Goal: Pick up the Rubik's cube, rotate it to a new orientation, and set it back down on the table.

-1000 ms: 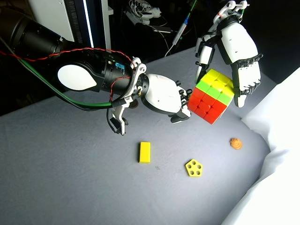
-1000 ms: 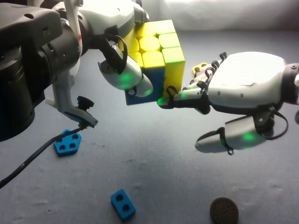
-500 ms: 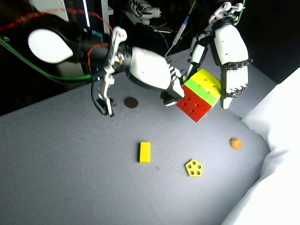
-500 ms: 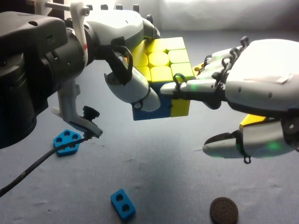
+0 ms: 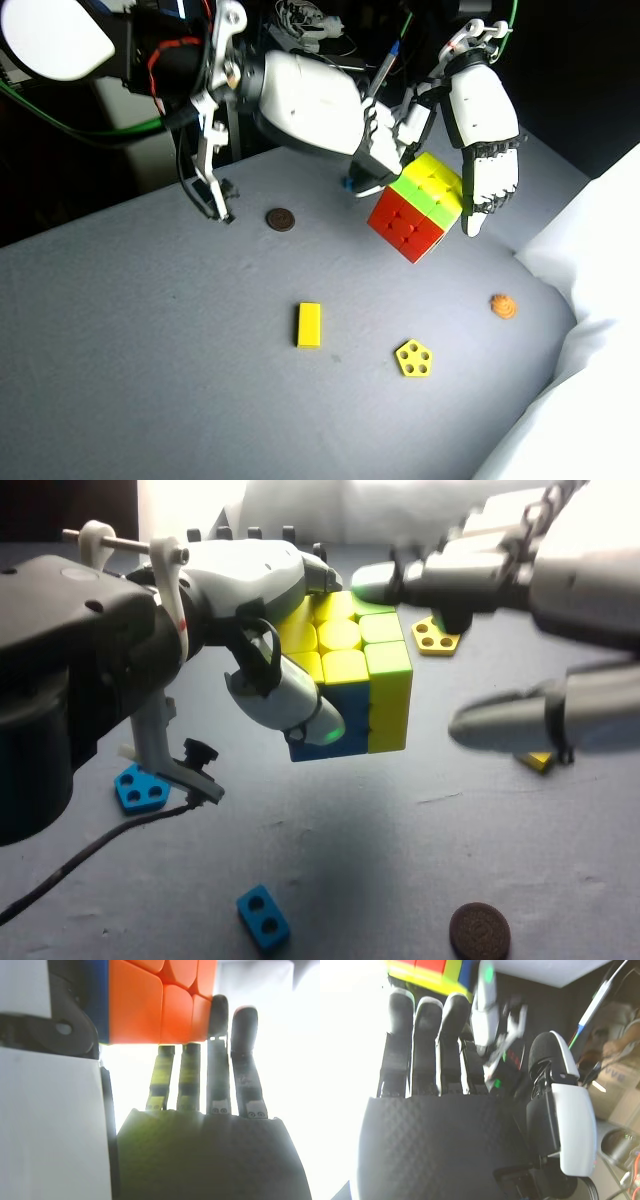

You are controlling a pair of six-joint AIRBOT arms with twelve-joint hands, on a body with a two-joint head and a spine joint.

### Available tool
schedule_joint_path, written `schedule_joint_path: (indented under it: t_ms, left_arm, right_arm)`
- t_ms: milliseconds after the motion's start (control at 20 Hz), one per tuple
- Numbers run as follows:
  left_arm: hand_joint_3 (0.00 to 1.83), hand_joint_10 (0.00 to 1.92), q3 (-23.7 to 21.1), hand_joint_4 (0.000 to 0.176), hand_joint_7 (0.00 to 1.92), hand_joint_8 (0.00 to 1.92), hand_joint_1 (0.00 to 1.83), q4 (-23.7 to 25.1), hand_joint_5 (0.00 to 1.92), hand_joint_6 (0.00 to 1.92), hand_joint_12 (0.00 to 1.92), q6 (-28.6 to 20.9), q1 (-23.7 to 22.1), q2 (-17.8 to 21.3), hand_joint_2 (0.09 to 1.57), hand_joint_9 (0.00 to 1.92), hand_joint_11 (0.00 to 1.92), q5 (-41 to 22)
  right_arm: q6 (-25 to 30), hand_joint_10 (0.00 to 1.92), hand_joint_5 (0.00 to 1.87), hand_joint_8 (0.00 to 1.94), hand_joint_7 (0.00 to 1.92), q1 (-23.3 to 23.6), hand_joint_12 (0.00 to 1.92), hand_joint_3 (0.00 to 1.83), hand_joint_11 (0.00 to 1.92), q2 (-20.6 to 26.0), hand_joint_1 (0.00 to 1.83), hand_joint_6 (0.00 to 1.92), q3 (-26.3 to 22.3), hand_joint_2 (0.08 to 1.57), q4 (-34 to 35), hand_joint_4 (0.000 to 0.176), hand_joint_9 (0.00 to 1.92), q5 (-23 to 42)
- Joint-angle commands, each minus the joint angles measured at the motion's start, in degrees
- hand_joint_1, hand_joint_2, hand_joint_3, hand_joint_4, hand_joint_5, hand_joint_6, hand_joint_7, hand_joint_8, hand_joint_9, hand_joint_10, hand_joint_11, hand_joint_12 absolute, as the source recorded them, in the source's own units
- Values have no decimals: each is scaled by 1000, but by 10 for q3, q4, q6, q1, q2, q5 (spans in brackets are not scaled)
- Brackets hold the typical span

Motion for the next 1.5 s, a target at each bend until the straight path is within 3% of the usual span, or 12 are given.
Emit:
schedule_joint_path:
  t_ms: [0, 50, 100, 150, 200, 400, 850, 1250, 1300, 1350, 1400, 1450]
  left_arm:
    - [0, 1574, 2, 0, 628, 1762, 1122, 58, 550, 1432, 1747, -24, -1, 5, 1342, 404, 243, -4]
    - [0, 1580, 2, 0, 639, 1747, 1125, 92, 552, 1432, 1754, -61, 13, 7, 1338, 416, 252, -4]
    - [0, 1580, 4, 0, 639, 1747, 1125, 115, 552, 1432, 1754, -82, 19, 6, 1338, 416, 252, -4]
    - [0, 1563, 7, 0, 622, 1755, 1111, 143, 553, 1448, 1707, -115, 31, 4, 1343, 416, 272, -4]
    - [1, 1563, 7, 0, 623, 1754, 1109, 157, 545, 1457, 1712, -129, 41, 4, 1345, 415, 267, -4]
    - [0, 1583, 16, 0, 620, 1760, 1110, 255, 549, 1453, 1731, -228, 93, 2, 1345, 413, 258, -4]
    - [0, 1564, 49, 0, 638, 1738, 1119, 378, 552, 1441, 1756, -332, 156, -26, 1338, 418, 252, -6]
    - [0, 1598, 60, 0, 613, 1764, 1109, 421, 558, 1446, 1789, -374, 190, -45, 1345, 394, 224, -27]
    - [2, 1575, 60, 0, 580, 1758, 1078, 421, 533, 1514, 1797, -375, 193, -45, 1359, 341, 165, -27]
    - [0, 1533, 60, 0, 331, 1514, 994, 421, 557, 1581, 1756, -375, 194, -45, 1348, 280, 94, -28]
    - [0, 1413, 60, 0, 289, 1271, 988, 421, 322, 1078, 1688, -376, 195, -45, 1244, 254, 54, -28]
    - [0, 1003, 60, 0, 366, 730, 921, 421, 309, 617, 1470, -376, 196, -45, 1173, 292, 10, -29]
  right_arm:
    - [0, 1066, 175, 540, 384, 16, 1737, 0, 26, 5, 138, 7, 3, 1231, 10, 0, 251, 59]
    - [-23, 838, 182, 289, 386, 28, 1617, 0, 4, 3, 133, 6, 4, 1231, 10, 0, 233, 38]
    - [-28, 838, 182, 289, 386, 27, 1617, 0, 4, 3, 133, 6, 4, 1231, 10, 0, 233, 37]
    - [-37, 387, 142, 29, 268, 28, 1186, 1, 0, 2, 64, 0, 5, 1244, 14, 0, 159, 37]
    - [-49, 207, 80, 5, 147, 27, 814, 0, 0, 2, 38, 0, 4, 1244, 23, 0, 88, 35]
    - [-134, 10, 16, 3, 40, 21, 35, 0, 0, -5, 101, 0, 4, 1239, 99, 0, 8, 47]
    - [-234, 0, 22, 0, 61, 19, 199, 4, 0, -7, 131, 0, -5, 1228, 194, 0, 18, 38]
    - [-237, 4, 43, 2, 95, 25, 336, 1, 0, -7, 122, 4, -13, 1228, 235, 0, 55, 17]
    - [-237, 4, 40, 3, 97, 27, 317, 0, 0, -7, 138, 2, -15, 1227, 242, 0, 57, 13]
    - [-237, 6, 45, 4, 101, 27, 316, 0, 0, -7, 160, 4, -16, 1223, 247, 0, 64, 13]
    - [-237, 5, 32, 2, 87, 27, 266, 0, 0, -7, 155, 3, -16, 1226, 249, 0, 47, 13]
    - [-238, 2, 31, 0, 83, 27, 223, 0, 0, -7, 181, 3, -16, 1225, 249, 0, 40, 13]
